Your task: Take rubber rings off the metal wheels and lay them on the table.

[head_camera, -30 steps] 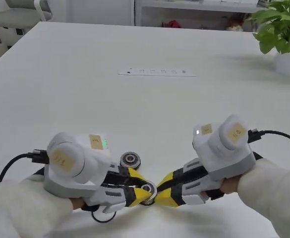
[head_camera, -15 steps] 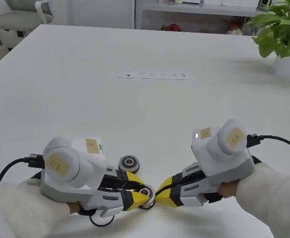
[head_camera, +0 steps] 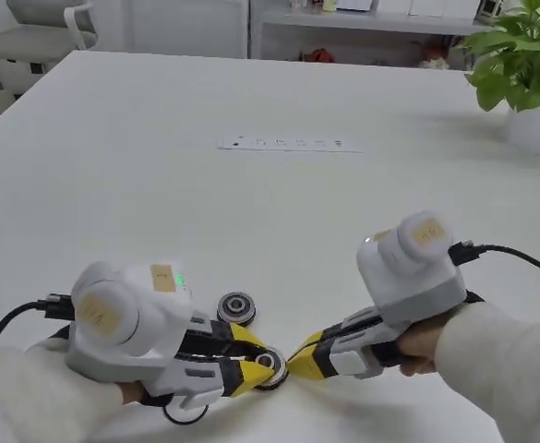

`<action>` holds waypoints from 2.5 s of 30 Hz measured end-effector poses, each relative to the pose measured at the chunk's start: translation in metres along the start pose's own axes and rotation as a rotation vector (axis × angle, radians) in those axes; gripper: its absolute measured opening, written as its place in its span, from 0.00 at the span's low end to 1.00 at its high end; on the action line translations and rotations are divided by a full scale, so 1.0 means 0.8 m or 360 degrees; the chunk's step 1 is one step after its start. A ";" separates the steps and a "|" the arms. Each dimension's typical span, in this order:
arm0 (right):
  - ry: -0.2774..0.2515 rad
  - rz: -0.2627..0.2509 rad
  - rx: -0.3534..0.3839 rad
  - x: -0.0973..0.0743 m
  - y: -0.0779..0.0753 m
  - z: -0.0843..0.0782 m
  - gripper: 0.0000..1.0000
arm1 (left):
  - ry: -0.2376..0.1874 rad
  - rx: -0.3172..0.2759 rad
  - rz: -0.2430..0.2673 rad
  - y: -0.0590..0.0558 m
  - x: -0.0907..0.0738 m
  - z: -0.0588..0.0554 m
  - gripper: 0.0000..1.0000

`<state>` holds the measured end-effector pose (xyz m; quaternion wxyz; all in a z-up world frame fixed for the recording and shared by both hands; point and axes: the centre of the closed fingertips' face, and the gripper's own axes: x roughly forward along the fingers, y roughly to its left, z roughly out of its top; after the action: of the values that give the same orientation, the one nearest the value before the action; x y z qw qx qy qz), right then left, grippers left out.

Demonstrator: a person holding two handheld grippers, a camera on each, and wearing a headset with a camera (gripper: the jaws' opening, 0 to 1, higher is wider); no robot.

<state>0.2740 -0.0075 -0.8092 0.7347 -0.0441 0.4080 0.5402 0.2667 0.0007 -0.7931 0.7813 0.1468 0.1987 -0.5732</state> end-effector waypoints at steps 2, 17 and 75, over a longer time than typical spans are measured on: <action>-0.0013 0.0014 0.0124 -0.002 0.001 0.002 0.00 | 0.0001 0.0002 -0.0001 0.000 0.001 0.000 0.14; -0.0067 0.0031 0.0284 -0.004 0.002 0.007 0.00 | -0.0003 0.0000 0.0006 0.000 0.001 -0.001 0.14; -0.0072 0.0078 0.0124 -0.001 0.024 0.020 0.00 | 0.0000 0.0014 0.0002 0.001 0.002 -0.001 0.14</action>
<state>0.2668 0.0081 -0.7907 0.7315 0.0068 0.4131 0.5425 0.2681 0.0002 -0.7942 0.7810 0.1502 0.1961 -0.5737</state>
